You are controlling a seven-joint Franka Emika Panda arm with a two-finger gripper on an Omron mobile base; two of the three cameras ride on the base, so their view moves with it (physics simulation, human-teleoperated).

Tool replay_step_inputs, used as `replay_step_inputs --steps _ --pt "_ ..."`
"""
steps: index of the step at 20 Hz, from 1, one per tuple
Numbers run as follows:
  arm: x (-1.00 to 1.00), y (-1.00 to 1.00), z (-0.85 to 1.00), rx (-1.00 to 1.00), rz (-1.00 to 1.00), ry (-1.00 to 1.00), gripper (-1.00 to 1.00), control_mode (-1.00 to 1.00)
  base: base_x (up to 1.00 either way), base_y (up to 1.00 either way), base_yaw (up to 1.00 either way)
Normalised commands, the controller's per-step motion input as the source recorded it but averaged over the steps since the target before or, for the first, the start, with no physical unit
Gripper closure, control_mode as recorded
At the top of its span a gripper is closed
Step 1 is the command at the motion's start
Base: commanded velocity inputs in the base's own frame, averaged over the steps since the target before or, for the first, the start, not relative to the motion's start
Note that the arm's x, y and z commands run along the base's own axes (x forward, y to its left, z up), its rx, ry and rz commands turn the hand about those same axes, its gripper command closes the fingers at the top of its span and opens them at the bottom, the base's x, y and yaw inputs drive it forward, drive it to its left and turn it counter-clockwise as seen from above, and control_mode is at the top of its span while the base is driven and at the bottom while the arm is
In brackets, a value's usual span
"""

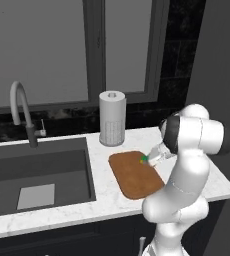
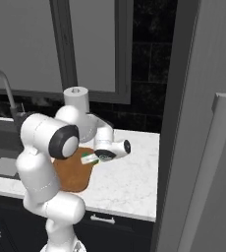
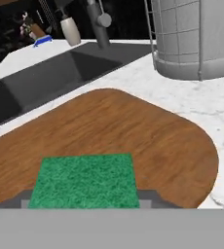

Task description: Pick up the sponge from the counter and clean the cutting board by briefly scrubbing or pressing down on the cutting board. Once finished, release the sponge.

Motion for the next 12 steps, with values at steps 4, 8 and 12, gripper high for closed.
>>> replay_step_inputs --steps 4,8,12 --pt "-0.47 -0.38 -0.16 0.00 -0.11 -0.29 1.00 -1.00 0.00 0.00 0.00" --pt "-0.26 0.31 0.99 -0.07 -0.23 -0.23 1.00 -1.00 0.00 0.00 0.00" --pt "-0.05 0.23 0.82 -0.06 -0.25 -0.14 1.00 -1.00 0.00 0.00 0.00"
